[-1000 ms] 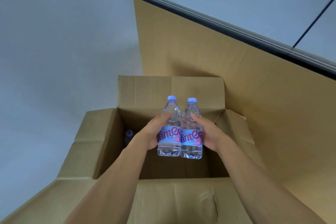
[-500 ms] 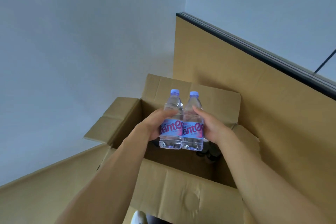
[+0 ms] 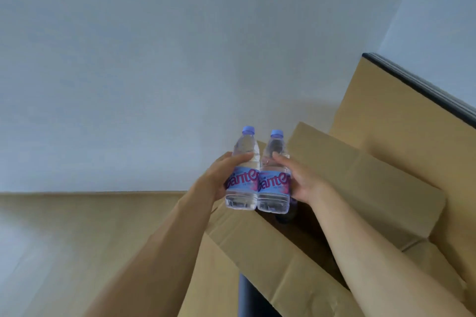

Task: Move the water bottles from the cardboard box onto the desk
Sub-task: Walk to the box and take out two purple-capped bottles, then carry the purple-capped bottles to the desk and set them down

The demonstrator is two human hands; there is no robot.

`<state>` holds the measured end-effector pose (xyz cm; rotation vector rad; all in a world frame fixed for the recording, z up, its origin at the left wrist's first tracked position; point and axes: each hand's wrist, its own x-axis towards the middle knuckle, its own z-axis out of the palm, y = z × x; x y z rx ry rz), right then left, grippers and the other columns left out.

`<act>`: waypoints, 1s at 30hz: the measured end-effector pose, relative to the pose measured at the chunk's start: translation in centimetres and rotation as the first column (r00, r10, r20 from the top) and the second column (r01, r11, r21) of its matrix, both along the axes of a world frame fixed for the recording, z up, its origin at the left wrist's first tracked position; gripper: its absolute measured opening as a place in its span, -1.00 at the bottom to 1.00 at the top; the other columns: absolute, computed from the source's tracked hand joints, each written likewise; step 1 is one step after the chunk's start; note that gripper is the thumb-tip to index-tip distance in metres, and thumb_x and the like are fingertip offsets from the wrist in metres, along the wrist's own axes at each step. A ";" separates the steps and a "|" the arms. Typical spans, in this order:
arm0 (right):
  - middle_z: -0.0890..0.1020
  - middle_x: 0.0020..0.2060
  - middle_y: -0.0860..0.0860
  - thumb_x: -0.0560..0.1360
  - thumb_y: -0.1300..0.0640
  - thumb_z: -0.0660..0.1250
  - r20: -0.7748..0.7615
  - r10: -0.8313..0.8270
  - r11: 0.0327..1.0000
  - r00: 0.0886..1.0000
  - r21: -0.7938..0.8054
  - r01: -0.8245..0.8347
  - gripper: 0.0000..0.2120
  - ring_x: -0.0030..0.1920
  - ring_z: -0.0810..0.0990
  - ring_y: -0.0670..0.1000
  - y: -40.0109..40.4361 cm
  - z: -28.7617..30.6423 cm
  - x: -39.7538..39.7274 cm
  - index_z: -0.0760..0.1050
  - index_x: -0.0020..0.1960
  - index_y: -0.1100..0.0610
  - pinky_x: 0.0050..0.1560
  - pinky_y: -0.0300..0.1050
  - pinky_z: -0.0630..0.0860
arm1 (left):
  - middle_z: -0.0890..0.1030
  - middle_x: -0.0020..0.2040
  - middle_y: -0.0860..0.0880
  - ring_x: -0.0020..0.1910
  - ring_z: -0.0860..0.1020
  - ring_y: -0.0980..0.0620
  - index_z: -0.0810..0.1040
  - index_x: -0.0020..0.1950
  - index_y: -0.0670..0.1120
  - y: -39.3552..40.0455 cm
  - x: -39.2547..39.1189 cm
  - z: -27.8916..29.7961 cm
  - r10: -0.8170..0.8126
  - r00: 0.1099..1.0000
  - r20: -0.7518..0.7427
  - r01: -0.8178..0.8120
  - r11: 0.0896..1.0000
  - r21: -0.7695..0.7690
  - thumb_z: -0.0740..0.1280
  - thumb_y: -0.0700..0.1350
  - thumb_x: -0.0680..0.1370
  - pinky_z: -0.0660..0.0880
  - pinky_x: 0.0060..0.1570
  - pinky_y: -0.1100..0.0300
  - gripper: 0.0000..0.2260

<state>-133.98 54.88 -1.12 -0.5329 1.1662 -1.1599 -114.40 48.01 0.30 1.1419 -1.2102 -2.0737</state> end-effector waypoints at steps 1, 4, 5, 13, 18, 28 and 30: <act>0.66 0.18 0.26 0.48 -0.07 0.48 0.011 0.060 0.998 0.998 -0.010 -0.060 -0.48 0.18 0.66 0.24 -1.0 -0.1 1.4 0.53 0.33 0.21 0.08 0.14 0.64 | 0.64 0.18 -0.31 -0.02 0.66 -0.21 0.44 0.37 -0.16 -0.2 1.7 0.1 0.045 0.999 0.001 -0.045 0.999 -0.010 0.48 -0.05 0.53 0.63 0.06 -0.17 -0.53; 0.61 0.26 0.28 0.39 -0.15 0.57 0.007 0.218 0.976 0.976 -0.030 -0.218 -0.33 0.28 0.60 0.27 -3.8 -0.1 6.4 0.51 0.35 0.18 0.32 0.22 0.51 | 0.64 0.17 -0.32 -0.04 0.66 -0.21 0.44 0.37 -0.19 -0.6 7.4 0.5 0.164 0.986 0.008 -0.164 0.986 -0.023 0.45 -0.07 0.56 0.65 -0.01 -0.12 -0.56; 0.61 0.26 0.28 0.33 -0.17 0.61 -0.004 0.270 0.962 0.963 -0.039 -0.270 -0.29 0.28 0.59 0.27 -4.7 0.1 8.3 0.53 0.33 0.18 0.34 0.22 0.50 | 0.63 0.19 -0.33 -0.02 0.65 -0.22 0.44 0.37 -0.19 -0.7 9.4 0.7 0.199 0.980 0.012 -0.199 0.980 -0.022 0.45 -0.06 0.56 0.64 0.01 -0.12 -0.56; 0.63 0.22 0.27 0.50 -0.14 0.42 -0.025 0.518 0.855 0.855 -0.018 -0.518 -0.47 0.20 0.64 0.26 -9.4 0.9 27.8 0.55 0.29 0.21 0.27 0.18 0.55 | 0.63 0.15 -0.33 -0.01 0.64 -0.25 0.45 0.38 -0.22 0.1 28.6 1.6 0.435 0.900 0.019 -0.434 0.899 -0.050 0.40 -0.06 0.60 0.63 -0.01 -0.12 -0.58; 0.60 0.28 0.28 0.58 -0.16 0.32 -0.023 0.657 0.754 0.753 -0.005 -0.657 -0.44 0.30 0.58 0.28 -10.2 1.3 40.0 0.46 0.41 0.22 0.39 0.22 0.45 | 0.64 0.11 -0.29 -0.01 0.66 -0.23 0.45 0.36 -0.16 1.9 40.4 1.5 0.583 0.811 0.044 -0.581 0.812 -0.056 0.44 -0.05 0.56 0.62 0.09 -0.16 -0.58; 0.65 0.19 0.26 0.58 -0.14 0.35 0.084 0.874 0.482 0.479 -0.025 -0.876 -0.49 0.15 0.68 0.24 -10.4 0.9 60.1 0.45 0.39 0.16 0.02 0.12 0.65 | 0.70 -0.06 -0.21 -0.20 0.70 -0.11 0.50 0.29 -0.11 7.6 57.8 1.2 0.771 0.633 0.068 -0.772 0.635 -0.010 0.38 -0.01 0.60 0.66 -0.23 0.05 -0.68; 0.62 0.25 0.27 0.56 -0.13 0.39 0.084 0.904 0.423 0.418 -0.048 -0.905 -0.43 0.20 0.65 0.26 -10.5 0.8 63.4 0.41 0.46 0.13 0.08 0.14 0.62 | 0.71 -0.01 -0.21 -0.15 0.71 -0.12 0.50 0.30 -0.11 8.5 60.3 1.2 0.795 0.603 0.060 -0.796 0.605 -0.017 0.37 0.03 0.61 0.67 -0.18 0.03 -0.67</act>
